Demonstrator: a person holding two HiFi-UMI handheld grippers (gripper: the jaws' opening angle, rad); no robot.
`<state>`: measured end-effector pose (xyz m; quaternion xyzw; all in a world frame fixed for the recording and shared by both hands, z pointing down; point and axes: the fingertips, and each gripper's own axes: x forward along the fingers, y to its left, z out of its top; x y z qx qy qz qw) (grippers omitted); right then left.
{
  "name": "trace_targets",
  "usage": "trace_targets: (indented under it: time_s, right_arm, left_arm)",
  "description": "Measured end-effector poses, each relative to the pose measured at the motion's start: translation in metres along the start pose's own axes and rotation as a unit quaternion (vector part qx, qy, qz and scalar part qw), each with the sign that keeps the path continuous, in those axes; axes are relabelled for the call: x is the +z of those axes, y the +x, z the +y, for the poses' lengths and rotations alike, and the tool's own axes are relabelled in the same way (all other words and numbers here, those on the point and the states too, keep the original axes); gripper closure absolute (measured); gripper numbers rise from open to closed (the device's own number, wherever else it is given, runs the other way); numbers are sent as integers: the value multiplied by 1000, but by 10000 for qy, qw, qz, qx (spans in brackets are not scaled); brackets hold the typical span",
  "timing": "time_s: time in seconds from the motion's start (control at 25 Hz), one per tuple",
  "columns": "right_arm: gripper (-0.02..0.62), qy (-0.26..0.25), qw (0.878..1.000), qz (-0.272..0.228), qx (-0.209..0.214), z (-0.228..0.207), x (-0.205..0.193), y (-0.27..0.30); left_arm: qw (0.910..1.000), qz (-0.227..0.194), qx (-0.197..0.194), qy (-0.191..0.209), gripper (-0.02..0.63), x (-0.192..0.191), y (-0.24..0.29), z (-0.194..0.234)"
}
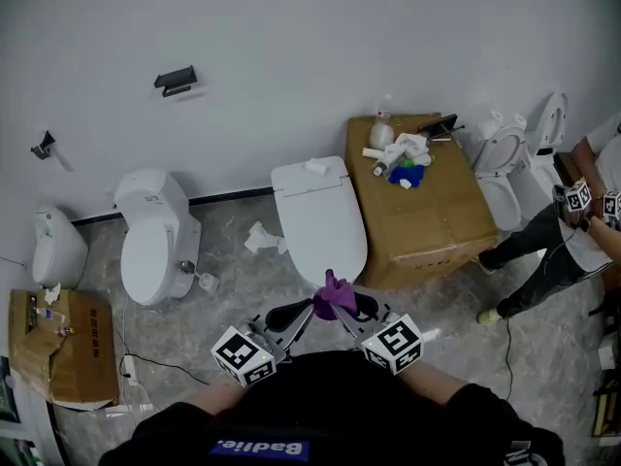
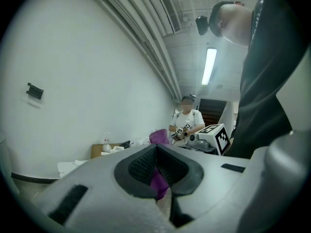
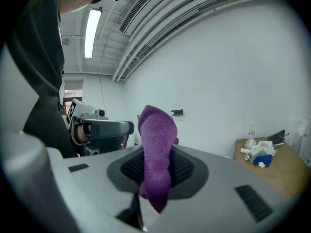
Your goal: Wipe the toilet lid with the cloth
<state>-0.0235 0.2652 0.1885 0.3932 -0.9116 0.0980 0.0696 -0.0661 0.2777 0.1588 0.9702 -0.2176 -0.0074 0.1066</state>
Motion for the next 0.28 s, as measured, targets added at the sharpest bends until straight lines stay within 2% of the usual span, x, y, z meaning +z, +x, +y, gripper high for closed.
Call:
trace_targets:
  time_s: [0.28]
  right_arm:
    - [500, -18, 10000, 7, 13, 1, 0, -2]
  left_arm:
    - [10000, 3, -44, 24, 588, -2, 2, -2]
